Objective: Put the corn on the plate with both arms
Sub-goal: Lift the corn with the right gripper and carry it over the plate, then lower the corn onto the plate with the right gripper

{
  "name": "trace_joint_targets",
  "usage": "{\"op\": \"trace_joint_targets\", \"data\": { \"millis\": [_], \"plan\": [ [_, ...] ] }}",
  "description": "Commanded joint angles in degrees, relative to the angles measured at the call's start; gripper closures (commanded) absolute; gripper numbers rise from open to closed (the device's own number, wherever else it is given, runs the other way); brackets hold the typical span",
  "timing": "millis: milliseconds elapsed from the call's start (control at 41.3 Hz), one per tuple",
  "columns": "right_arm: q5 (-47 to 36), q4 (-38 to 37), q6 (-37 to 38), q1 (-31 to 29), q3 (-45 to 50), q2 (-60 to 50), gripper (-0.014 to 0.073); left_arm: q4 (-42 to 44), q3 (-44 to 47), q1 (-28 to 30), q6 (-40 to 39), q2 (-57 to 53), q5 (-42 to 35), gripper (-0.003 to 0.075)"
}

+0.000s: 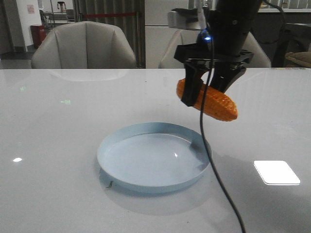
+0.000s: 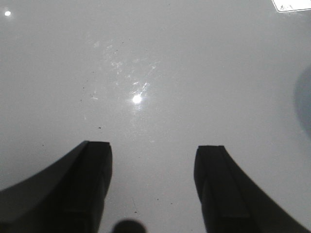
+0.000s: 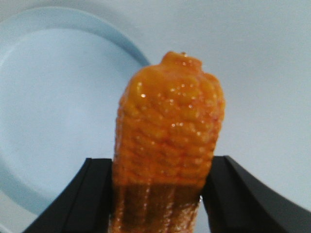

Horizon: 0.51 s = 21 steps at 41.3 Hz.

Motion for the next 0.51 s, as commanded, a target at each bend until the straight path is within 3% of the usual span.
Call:
{"op": "trace_joint_targets", "data": {
  "millis": [0,218,484],
  "plan": [
    [0.3,2.2,-0.5,2.6,-1.9,-3.4,0.0525,-0.8,-1.6,0.0,-0.6,-0.8,-3.6,0.0288],
    [-1.3,3.2,-0.5,7.4,-1.7,-3.3,0.0525,-1.0,-1.6,0.0,-0.6,-0.8,-3.6,0.0288],
    [-4.3,3.4,-0.5,9.0,-1.7,-2.4,0.0525,-1.0,-1.6,0.0,-0.6,-0.8,-3.6,0.0288]
  ]
}}
